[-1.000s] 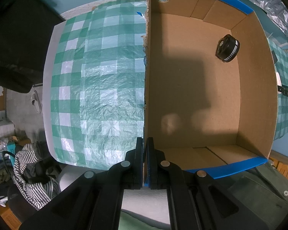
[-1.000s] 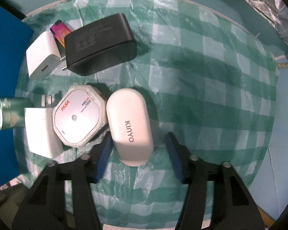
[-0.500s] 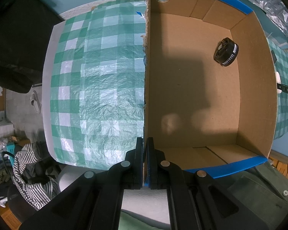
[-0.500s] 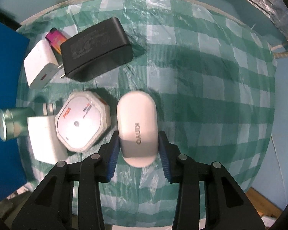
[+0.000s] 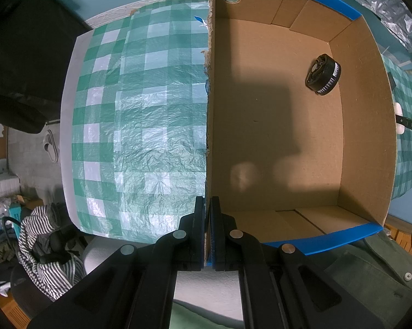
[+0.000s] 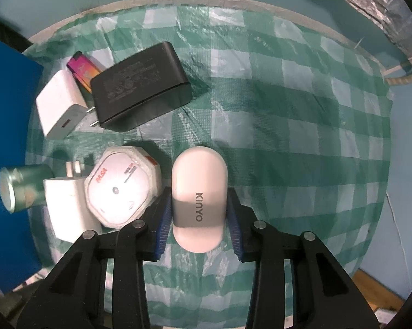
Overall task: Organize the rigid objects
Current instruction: 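Lift the KINYO case and carry it over the box with the right gripper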
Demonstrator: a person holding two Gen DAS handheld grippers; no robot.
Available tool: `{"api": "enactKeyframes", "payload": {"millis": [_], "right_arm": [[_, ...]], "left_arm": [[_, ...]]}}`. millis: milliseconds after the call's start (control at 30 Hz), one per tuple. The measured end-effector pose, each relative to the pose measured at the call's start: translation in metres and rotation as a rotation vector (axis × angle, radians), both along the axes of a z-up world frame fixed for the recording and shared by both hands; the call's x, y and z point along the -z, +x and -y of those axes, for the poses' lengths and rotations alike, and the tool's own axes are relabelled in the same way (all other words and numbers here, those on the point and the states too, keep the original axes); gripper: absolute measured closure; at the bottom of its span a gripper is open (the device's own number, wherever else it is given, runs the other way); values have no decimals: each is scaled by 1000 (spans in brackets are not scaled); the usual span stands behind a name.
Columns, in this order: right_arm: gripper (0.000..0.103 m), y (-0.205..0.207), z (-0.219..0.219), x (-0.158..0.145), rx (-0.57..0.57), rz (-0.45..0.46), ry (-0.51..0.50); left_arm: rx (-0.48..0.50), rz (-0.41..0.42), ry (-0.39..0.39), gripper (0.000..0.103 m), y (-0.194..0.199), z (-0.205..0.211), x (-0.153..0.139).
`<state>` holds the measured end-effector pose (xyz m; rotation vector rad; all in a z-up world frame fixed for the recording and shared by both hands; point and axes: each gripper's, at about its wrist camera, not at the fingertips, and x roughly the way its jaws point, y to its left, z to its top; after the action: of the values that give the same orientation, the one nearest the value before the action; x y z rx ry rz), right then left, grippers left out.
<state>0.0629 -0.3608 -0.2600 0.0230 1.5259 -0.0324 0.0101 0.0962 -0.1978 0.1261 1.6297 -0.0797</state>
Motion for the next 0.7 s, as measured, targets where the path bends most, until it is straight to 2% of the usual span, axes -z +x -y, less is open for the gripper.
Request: {"api": "enactKeyframes", "payload": {"millis": [400, 700], "right_arm": [[67, -13, -18, -37, -33, 60, 18], [67, -10, -61, -77, -121, 107, 55]], "left_arm": [[4, 0, -2, 100, 0, 0, 1], [5, -1, -2, 100, 0, 1, 1]]}}
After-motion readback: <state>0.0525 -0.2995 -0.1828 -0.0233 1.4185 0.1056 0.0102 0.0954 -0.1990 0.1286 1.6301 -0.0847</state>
